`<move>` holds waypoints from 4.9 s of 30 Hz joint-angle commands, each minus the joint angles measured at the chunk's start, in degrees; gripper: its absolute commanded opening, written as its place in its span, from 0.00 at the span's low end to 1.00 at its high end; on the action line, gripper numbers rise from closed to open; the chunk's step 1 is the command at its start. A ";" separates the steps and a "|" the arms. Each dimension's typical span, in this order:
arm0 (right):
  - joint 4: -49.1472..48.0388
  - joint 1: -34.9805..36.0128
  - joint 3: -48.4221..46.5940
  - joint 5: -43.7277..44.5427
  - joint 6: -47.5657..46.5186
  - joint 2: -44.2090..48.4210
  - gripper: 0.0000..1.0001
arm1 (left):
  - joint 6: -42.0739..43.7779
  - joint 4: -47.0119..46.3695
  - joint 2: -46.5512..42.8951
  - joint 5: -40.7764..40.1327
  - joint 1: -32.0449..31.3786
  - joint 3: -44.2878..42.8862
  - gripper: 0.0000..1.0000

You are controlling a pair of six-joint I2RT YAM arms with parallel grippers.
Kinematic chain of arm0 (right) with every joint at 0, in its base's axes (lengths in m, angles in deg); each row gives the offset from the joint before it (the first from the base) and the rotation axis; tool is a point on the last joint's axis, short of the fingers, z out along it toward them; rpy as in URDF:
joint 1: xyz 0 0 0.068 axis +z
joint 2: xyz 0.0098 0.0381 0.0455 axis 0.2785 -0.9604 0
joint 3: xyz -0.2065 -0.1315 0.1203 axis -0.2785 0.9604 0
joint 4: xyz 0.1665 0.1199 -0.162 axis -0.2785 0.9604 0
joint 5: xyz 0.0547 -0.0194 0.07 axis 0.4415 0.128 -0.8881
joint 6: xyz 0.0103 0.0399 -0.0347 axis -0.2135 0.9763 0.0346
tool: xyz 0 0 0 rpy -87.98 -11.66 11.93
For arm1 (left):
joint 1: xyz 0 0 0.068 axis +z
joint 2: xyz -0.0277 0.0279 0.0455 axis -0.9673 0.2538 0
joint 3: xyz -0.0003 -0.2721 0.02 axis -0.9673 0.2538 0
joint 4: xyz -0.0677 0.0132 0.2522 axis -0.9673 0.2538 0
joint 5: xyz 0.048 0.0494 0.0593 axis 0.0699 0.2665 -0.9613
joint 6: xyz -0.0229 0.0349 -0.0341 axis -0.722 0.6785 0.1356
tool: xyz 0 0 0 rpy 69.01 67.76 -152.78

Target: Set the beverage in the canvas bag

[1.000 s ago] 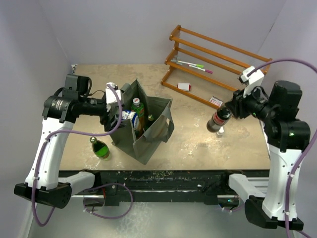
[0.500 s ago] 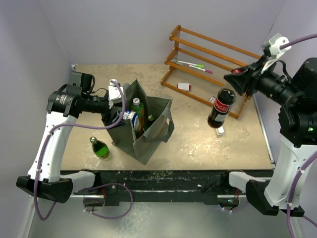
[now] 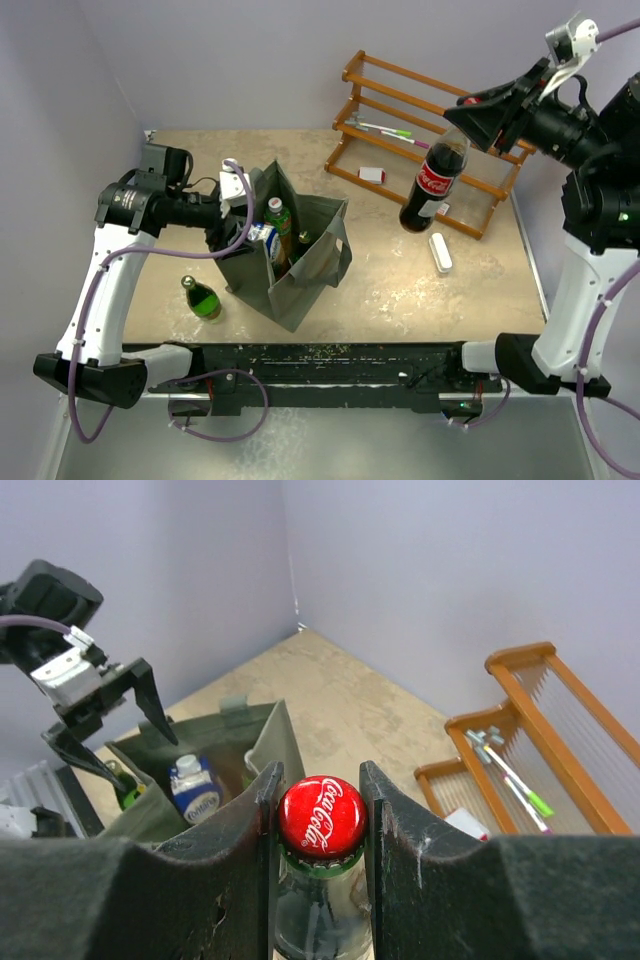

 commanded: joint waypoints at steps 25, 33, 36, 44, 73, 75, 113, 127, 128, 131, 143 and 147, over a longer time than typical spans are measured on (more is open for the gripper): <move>-16.96 25.75 -25.62 5.71 6.34 -19.56 0.00 | 0.96 -1.02 0.61 1.65 -0.95 1.99 0.82; -16.88 34.08 -23.78 9.00 3.66 -21.05 0.00 | 1.40 -0.89 -0.04 2.21 -0.95 3.10 0.79; -16.37 36.94 -23.55 10.63 2.20 -22.01 0.00 | 1.58 -0.75 -0.36 2.16 -0.95 3.33 0.79; -15.97 42.54 -24.09 14.80 -0.65 -24.46 0.00 | 2.01 -1.20 -1.54 2.01 -0.91 5.71 0.78; -14.96 45.61 -7.49 5.67 0.13 -21.09 0.00 | 6.44 0.11 -3.55 2.37 -0.86 7.66 0.74; -13.88 45.71 -6.03 5.17 -2.11 -20.75 0.00 | 7.97 1.01 -3.49 2.24 -0.86 7.72 0.73; -20.05 49.41 34.95 18.97 -24.80 -10.47 0.00 | 36.29 14.67 1.80 -1.61 -0.86 5.42 0.19; -20.98 53.01 39.45 30.26 -26.07 -13.17 0.00 | 38.94 16.06 1.92 -1.11 -0.86 5.35 0.22; -21.15 53.01 39.71 30.49 -25.75 -13.47 0.00 | 39.43 16.40 1.80 -0.70 -0.82 5.14 0.22; -21.20 53.01 39.79 31.63 -25.35 -14.31 0.00 | 39.74 17.29 1.41 0.43 -0.86 4.40 0.22; -16.35 53.01 36.62 28.95 -27.32 -15.25 0.19 | 39.11 17.31 -1.20 2.12 -0.86 4.55 0.30; -14.18 53.01 34.49 27.88 -28.35 -16.24 0.31 | 37.44 17.26 -1.68 3.87 -0.86 4.34 0.46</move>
